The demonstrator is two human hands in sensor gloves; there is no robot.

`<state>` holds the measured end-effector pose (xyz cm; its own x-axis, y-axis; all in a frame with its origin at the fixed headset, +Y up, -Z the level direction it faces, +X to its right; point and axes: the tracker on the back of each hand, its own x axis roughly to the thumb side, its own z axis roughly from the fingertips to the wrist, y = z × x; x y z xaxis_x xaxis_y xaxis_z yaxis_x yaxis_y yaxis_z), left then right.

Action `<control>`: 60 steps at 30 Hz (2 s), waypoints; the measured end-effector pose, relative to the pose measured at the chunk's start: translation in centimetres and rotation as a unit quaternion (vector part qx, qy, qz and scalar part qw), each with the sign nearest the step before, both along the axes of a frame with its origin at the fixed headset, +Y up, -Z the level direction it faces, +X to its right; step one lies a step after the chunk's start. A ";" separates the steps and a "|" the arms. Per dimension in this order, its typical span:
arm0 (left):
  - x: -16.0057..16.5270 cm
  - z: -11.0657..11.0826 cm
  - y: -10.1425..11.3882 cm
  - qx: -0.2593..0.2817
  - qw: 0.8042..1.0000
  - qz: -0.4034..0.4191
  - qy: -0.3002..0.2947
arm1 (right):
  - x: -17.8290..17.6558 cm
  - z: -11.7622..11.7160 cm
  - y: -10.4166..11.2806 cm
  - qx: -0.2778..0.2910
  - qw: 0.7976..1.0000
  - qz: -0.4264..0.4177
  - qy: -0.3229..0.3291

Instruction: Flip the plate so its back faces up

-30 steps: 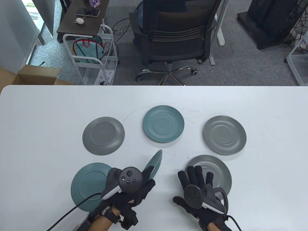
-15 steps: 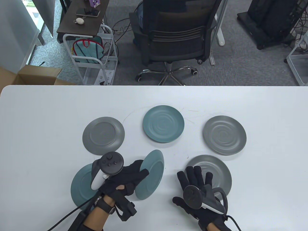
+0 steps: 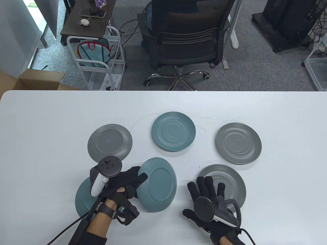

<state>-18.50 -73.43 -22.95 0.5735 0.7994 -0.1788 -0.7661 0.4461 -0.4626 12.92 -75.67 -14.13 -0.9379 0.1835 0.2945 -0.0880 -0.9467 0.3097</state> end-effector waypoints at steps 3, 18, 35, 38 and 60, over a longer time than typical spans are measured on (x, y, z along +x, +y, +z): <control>-0.5 -0.4 -0.6 -0.011 1.000 -0.017 0.011 | 0.0 0.0 0.0 -0.001 1.000 0.000 0.000; -1.0 -1.4 -2.2 -0.026 0.993 -0.114 0.028 | 0.0 0.0 0.0 0.001 1.000 0.001 -0.001; -0.3 -2.3 -2.8 -0.011 0.974 -0.227 0.011 | 0.0 -0.1 0.0 0.001 1.000 0.004 -0.001; -0.3 -2.4 -2.8 -0.012 0.972 -0.235 0.011 | -0.1 -0.1 0.0 0.001 1.000 0.005 -0.001; 1.1 -2.6 -2.5 0.023 0.931 -0.363 -0.007 | -0.2 -0.1 0.0 0.001 1.000 0.008 0.001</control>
